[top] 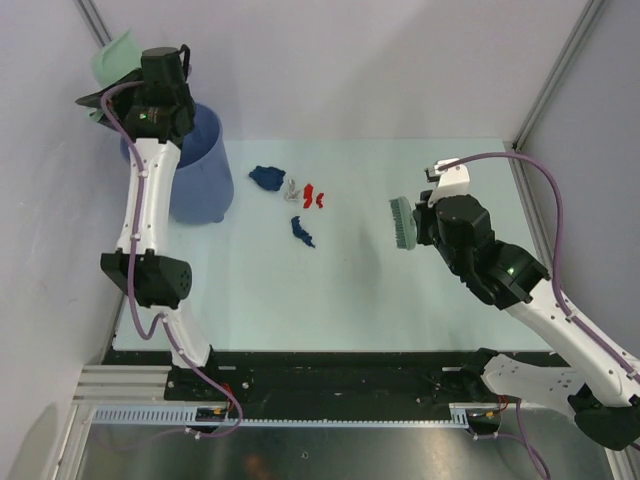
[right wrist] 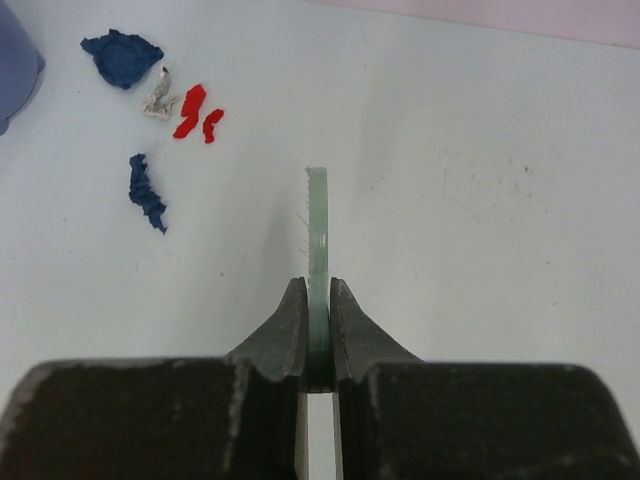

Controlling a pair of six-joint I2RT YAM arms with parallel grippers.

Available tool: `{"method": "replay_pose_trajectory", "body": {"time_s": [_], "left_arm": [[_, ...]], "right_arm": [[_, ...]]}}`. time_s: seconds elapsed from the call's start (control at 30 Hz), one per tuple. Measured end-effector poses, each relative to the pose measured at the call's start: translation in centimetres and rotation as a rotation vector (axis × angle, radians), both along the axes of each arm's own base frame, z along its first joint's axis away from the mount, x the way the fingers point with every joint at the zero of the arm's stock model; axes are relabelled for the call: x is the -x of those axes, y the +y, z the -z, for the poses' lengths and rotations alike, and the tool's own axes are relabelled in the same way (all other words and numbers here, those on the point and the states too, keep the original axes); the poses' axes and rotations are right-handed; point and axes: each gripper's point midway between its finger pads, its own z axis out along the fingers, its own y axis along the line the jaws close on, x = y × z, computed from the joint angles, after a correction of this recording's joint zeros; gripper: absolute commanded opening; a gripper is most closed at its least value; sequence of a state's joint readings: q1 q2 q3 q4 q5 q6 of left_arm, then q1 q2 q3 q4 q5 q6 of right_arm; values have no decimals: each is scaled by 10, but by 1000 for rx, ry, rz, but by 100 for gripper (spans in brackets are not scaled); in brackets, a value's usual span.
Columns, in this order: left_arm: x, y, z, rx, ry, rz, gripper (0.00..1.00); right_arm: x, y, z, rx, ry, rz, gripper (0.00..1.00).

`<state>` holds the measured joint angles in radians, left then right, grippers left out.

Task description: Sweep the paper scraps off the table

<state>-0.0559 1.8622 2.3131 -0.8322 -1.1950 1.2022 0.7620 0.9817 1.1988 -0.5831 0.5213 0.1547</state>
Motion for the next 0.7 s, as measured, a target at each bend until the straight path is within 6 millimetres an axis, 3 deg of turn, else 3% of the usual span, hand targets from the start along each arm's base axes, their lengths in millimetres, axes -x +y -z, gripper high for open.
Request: {"method": "replay_pose_trajectory", "body": {"time_s": [0.17, 0.37, 0.5, 0.6, 0.7], "left_arm": [[-26, 0, 7, -152, 88, -8, 0], [-58, -9, 56, -282, -152, 126, 0], [-58, -20, 30, -326, -315, 148, 0], [-41, -24, -7, -337, -478, 132, 0], [-21, -23, -26, -329, -537, 106, 0]], "right_arm": [[2, 5, 2, -6, 4, -21, 0], [3, 12, -5, -22, -24, -47, 0], [4, 20, -7, -25, -36, -75, 0], [5, 30, -8, -26, -45, -107, 0], [3, 37, -7, -15, -45, -123, 0]]}}
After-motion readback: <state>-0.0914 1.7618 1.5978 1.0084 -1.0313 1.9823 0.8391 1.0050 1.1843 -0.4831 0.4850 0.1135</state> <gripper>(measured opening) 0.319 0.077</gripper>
